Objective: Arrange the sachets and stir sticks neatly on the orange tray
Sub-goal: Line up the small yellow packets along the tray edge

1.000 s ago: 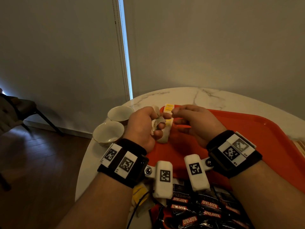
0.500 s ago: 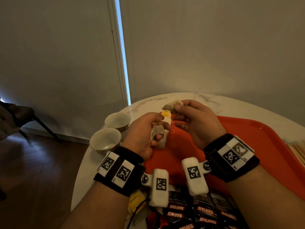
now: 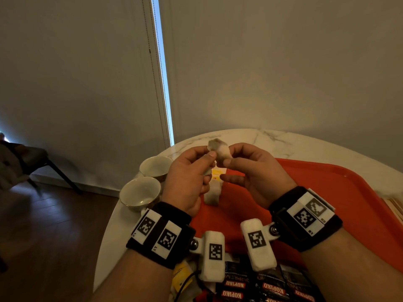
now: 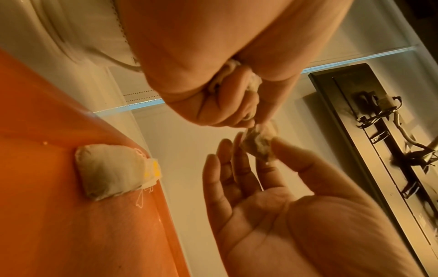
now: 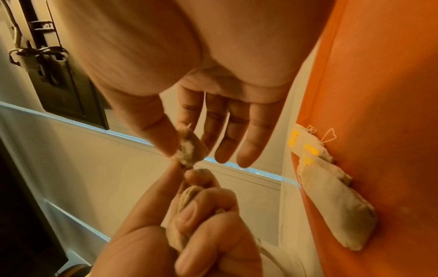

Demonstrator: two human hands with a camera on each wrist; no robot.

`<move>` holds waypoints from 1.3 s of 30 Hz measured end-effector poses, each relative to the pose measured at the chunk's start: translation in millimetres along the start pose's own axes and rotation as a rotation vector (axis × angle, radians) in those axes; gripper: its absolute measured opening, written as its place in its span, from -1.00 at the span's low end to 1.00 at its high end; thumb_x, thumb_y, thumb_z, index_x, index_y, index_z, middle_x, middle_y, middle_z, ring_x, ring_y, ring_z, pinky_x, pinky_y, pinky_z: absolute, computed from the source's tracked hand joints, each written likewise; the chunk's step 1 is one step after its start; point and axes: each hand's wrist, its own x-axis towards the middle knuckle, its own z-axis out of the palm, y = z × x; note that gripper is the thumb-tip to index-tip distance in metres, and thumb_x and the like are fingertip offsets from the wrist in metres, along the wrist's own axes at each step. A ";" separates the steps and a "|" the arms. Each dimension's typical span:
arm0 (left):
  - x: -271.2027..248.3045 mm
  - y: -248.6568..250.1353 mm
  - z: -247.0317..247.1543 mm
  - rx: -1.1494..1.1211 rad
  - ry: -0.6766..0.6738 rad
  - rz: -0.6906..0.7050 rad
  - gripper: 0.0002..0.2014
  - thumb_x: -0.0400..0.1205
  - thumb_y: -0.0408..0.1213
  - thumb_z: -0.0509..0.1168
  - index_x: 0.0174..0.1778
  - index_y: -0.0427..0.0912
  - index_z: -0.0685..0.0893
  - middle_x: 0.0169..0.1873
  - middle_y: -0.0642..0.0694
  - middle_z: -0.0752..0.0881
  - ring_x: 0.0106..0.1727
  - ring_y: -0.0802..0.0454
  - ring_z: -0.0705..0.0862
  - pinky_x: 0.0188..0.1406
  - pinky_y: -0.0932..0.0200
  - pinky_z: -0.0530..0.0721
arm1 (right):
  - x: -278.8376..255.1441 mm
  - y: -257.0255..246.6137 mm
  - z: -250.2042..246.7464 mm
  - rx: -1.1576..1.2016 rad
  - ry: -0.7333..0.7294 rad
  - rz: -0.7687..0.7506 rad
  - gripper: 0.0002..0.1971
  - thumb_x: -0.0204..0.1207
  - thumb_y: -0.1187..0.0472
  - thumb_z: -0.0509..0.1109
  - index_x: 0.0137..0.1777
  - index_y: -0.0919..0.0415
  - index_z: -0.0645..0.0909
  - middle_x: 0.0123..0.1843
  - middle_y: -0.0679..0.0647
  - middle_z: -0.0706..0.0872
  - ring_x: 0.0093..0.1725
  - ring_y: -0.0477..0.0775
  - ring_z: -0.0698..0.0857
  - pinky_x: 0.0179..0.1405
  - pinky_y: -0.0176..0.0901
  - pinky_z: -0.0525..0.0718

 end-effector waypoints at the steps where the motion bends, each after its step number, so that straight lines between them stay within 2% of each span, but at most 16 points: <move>1: -0.2 0.2 0.1 0.003 -0.006 0.004 -0.85 0.75 -0.34 0.36 0.19 -0.17 0.78 -0.27 -0.08 0.71 -0.51 0.14 0.43 -0.68 0.33 0.32 | -0.6 -0.4 1.0 0.003 -0.012 0.001 -0.90 0.55 0.32 0.49 0.02 0.18 0.69 0.00 0.15 0.78 0.05 0.08 0.77 0.08 0.11 0.77; 3: 0.0 -0.9 0.3 0.038 -0.013 0.015 -0.83 0.74 -0.38 0.36 0.20 -0.18 0.78 -0.24 -0.15 0.70 -0.50 0.12 0.43 -0.67 0.31 0.32 | -1.1 -1.4 3.3 0.006 0.011 0.006 -0.90 0.57 0.16 0.51 0.02 0.12 0.70 -0.03 0.10 0.80 0.01 0.05 0.77 0.03 0.08 0.77; 5: -1.0 -2.1 1.4 0.109 -0.009 0.040 -0.87 0.73 -0.39 0.36 0.11 -0.17 0.80 -0.29 -0.17 0.66 -0.50 0.09 0.41 -0.64 0.27 0.32 | 0.0 -0.3 4.0 -0.052 0.068 -0.019 -0.87 0.57 0.09 0.50 0.02 0.12 0.72 -0.06 0.08 0.81 0.00 0.05 0.79 -0.02 0.03 0.75; 8: -2.5 -3.1 2.4 0.194 -0.003 0.062 -0.95 0.70 -0.32 0.42 -0.03 -0.14 0.80 -0.32 -0.21 0.63 -0.51 0.08 0.41 -0.59 0.20 0.34 | 1.9 1.6 2.3 -0.177 0.131 -0.132 -0.97 0.57 0.17 0.55 -0.08 0.09 0.78 -0.09 0.11 0.84 -0.04 0.12 0.81 0.05 0.13 0.76; 11: -2.1 -3.6 0.5 0.249 0.011 0.072 -0.91 0.69 -0.24 0.44 -0.01 -0.16 0.81 -0.43 -0.05 0.61 -0.50 0.13 0.43 -0.57 0.21 0.40 | 2.6 -0.4 -1.3 -0.184 0.087 -0.136 -0.92 0.55 0.09 0.57 -0.03 0.06 0.82 0.02 0.15 0.86 0.08 0.24 0.82 0.18 0.28 0.73; 13: -2.1 -3.3 -0.2 0.252 0.017 0.081 -0.92 0.70 -0.26 0.43 -0.02 -0.18 0.81 -0.46 -0.01 0.60 -0.51 0.14 0.44 -0.58 0.23 0.42 | 2.1 -0.5 -1.0 -0.217 0.037 -0.131 -0.82 0.50 0.06 0.61 0.05 0.08 0.81 0.05 0.15 0.86 0.07 0.24 0.83 0.12 0.24 0.73; 16: -4.0 -1.3 0.7 0.221 0.012 0.081 -0.94 0.70 -0.33 0.42 -0.02 -0.24 0.78 -0.46 -0.03 0.57 -0.53 0.15 0.41 -0.63 0.28 0.37 | 2.5 1.4 1.0 -0.271 0.080 -0.183 -0.98 0.59 0.17 0.55 -0.04 0.08 0.81 0.00 0.12 0.88 -0.02 0.12 0.85 -0.01 0.10 0.70; 18: -4.8 1.4 1.6 0.137 0.015 0.064 -0.93 0.71 -0.37 0.36 -0.05 -0.20 0.75 -0.42 -0.07 0.54 -0.51 0.11 0.38 -0.65 0.28 0.30 | 2.4 0.8 1.5 -0.188 0.117 -0.167 -0.90 0.61 0.19 0.50 -0.12 0.02 0.81 0.00 0.09 0.89 0.00 0.06 0.84 -0.01 0.04 0.67; 20: -4.6 5.0 2.3 0.029 0.033 0.040 -0.90 0.71 -0.39 0.30 -0.06 -0.18 0.71 -0.40 -0.08 0.54 -0.52 0.09 0.36 -0.68 0.31 0.26 | 2.2 -2.3 0.8 -0.089 0.122 -0.155 -0.88 0.59 0.17 0.49 -0.16 0.02 0.82 0.00 0.14 0.87 0.05 0.11 0.79 0.07 0.07 0.67; 23: -5.3 8.2 3.4 -0.056 0.042 0.032 -0.90 0.72 -0.38 0.27 -0.02 -0.21 0.70 -0.40 -0.04 0.57 -0.54 0.11 0.39 -0.71 0.32 0.29 | 1.4 -6.8 -1.0 0.045 0.100 -0.127 -0.91 0.47 0.13 0.50 -0.13 0.10 0.82 -0.07 0.14 0.83 0.02 0.14 0.77 0.06 0.06 0.69; 25: -5.0 7.6 3.3 -0.066 0.037 0.042 -0.89 0.73 -0.36 0.27 0.00 -0.21 0.72 -0.38 -0.02 0.60 -0.53 0.13 0.42 -0.70 0.32 0.32 | 1.0 -7.5 -1.9 0.077 0.073 -0.099 -0.89 0.41 0.12 0.50 -0.15 0.12 0.81 -0.11 0.10 0.83 -0.04 0.08 0.78 -0.01 -0.02 0.68; 29: -4.2 4.9 2.1 0.006 0.030 0.079 -0.83 0.77 -0.22 0.29 0.07 -0.14 0.79 -0.30 0.02 0.73 -0.48 0.14 0.50 -0.63 0.29 0.38 | 0.7 -4.2 0.0 0.035 0.049 -0.102 -0.92 0.42 0.12 0.51 -0.20 0.06 0.83 -0.03 0.12 0.84 0.06 0.13 0.76 0.18 0.09 0.66; 31: -5.4 4.5 2.5 0.025 0.009 0.094 -0.81 0.76 -0.14 0.31 0.10 -0.10 0.80 -0.29 0.02 0.74 -0.47 0.14 0.51 -0.61 0.28 0.39 | 1.4 -2.6 -0.2 0.026 0.047 -0.118 -0.91 0.46 0.12 0.50 -0.17 0.07 0.83 -0.02 0.15 0.84 0.05 0.15 0.77 0.13 0.05 0.68; 33: -7.6 4.8 4.3 0.041 -0.020 0.105 -0.80 0.72 -0.12 0.37 0.11 -0.14 0.81 -0.40 0.02 0.68 -0.49 0.15 0.47 -0.61 0.28 0.37 | 1.9 -1.9 0.4 0.004 0.039 -0.127 -0.88 0.49 0.13 0.49 -0.09 0.13 0.83 -0.03 0.20 0.84 0.02 0.18 0.79 0.06 0.02 0.72; 36: -7.8 3.0 5.6 0.132 -0.012 0.156 -0.83 0.70 -0.28 0.44 0.12 -0.29 0.81 -0.48 0.07 0.66 -0.53 0.24 0.51 -0.58 0.37 0.44 | 2.8 -1.0 0.7 -0.026 0.063 -0.088 -0.81 0.48 0.09 0.52 0.00 0.16 0.82 -0.04 0.21 0.85 -0.05 0.14 0.81 0.00 0.01 0.72; 39: -3.6 0.2 3.2 0.195 0.041 0.163 -0.88 0.71 -0.32 0.44 0.10 -0.25 0.82 -0.45 0.12 0.70 -0.53 0.32 0.57 -0.49 0.42 0.50 | 1.5 -2.4 -0.4 -0.129 0.039 -0.022 -0.81 0.52 0.22 0.56 0.11 0.18 0.76 -0.05 0.16 0.86 -0.09 0.07 0.84 -0.07 -0.04 0.74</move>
